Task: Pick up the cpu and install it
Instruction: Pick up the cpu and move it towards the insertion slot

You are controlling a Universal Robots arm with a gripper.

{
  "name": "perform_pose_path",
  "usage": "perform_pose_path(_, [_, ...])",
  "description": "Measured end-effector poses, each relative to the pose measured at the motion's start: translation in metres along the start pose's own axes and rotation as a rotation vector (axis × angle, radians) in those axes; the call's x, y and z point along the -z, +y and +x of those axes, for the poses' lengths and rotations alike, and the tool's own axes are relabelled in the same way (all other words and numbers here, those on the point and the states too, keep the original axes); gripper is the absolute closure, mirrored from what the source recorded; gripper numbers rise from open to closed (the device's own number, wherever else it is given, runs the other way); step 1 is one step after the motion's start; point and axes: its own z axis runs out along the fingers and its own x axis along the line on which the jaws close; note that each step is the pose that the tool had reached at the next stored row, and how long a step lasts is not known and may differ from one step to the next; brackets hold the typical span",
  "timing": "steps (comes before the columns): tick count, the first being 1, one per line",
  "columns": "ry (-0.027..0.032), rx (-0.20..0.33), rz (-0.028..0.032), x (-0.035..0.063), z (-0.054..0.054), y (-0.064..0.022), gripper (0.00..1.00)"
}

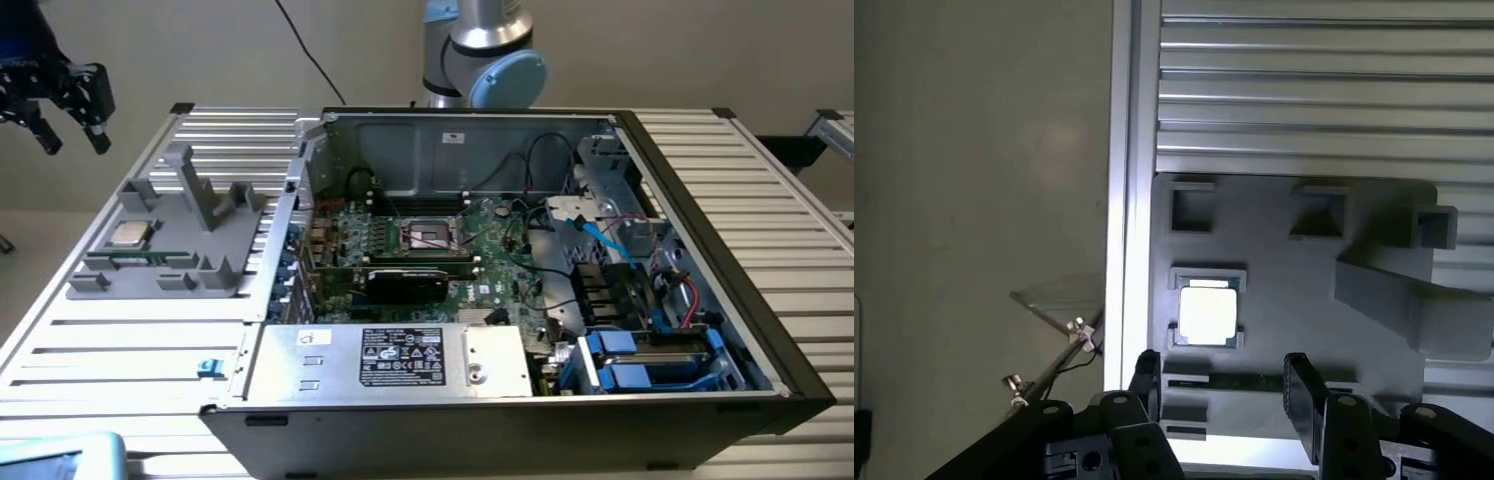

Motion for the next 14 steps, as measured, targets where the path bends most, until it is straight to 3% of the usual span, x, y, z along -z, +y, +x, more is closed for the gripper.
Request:
perform_pose_path(3, [0.0002,0.000,0.0043,-0.0031,0.000,-0.0012,0.38])
perform_pose_path(14, [0.0000,0.000,0.0021,-0.0228,0.000,-0.0043,0.38])
